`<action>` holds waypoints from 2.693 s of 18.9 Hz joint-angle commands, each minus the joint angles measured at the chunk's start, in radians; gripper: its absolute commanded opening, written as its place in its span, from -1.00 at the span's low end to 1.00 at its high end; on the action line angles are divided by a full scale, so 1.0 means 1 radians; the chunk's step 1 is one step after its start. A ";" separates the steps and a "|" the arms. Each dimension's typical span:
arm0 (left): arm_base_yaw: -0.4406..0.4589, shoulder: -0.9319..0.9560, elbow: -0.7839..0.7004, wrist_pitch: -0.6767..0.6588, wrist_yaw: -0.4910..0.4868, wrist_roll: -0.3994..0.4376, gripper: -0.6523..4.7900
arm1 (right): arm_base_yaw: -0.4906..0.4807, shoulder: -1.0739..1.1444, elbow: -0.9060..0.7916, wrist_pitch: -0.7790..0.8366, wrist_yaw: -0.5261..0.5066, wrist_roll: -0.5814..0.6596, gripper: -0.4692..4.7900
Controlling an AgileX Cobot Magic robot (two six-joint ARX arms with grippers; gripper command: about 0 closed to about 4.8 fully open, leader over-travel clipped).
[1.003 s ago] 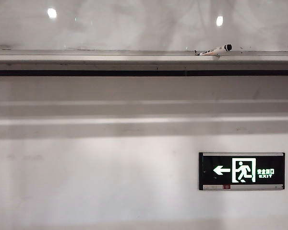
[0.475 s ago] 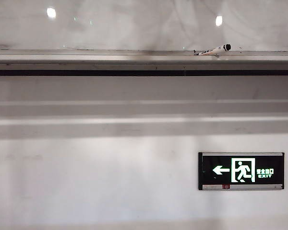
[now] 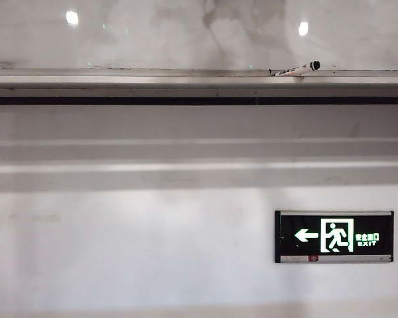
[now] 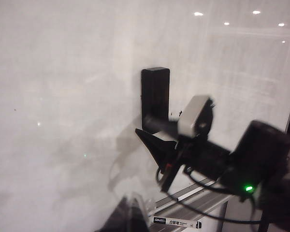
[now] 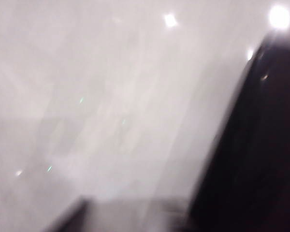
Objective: Wipe the whiteboard clean using the black magnetic whiteboard eraser attached to the whiteboard.
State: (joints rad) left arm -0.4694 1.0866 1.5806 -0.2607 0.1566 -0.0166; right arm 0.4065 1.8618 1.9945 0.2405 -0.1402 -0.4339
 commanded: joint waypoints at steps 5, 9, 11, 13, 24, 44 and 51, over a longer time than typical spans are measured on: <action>-0.001 -0.004 0.006 0.017 0.005 0.001 -0.78 | 0.003 -0.104 0.007 0.024 0.097 0.023 0.23; -0.001 -0.008 0.006 0.011 0.005 0.000 -0.78 | 0.003 -0.090 0.042 -0.048 0.203 0.152 0.34; -0.001 -0.010 0.006 0.008 0.005 0.000 -0.78 | 0.003 -0.086 0.107 -0.152 0.258 0.198 0.36; -0.001 -0.010 0.006 0.008 0.006 0.000 -0.78 | 0.003 -0.070 0.171 -0.186 0.269 0.195 0.47; -0.001 -0.014 0.006 0.008 0.028 0.000 -0.78 | 0.002 0.086 0.287 -0.205 0.280 0.195 1.00; -0.001 -0.025 0.006 0.008 0.024 0.001 -0.78 | -0.137 0.020 0.292 -0.279 0.485 0.059 -0.40; -0.001 -0.025 0.006 0.010 0.024 0.001 -0.78 | -0.266 -0.004 0.291 -0.447 0.264 0.063 -0.40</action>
State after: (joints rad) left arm -0.4694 1.0657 1.5806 -0.2657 0.1791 -0.0166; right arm 0.1387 1.8648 2.2814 -0.1787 0.1787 -0.3717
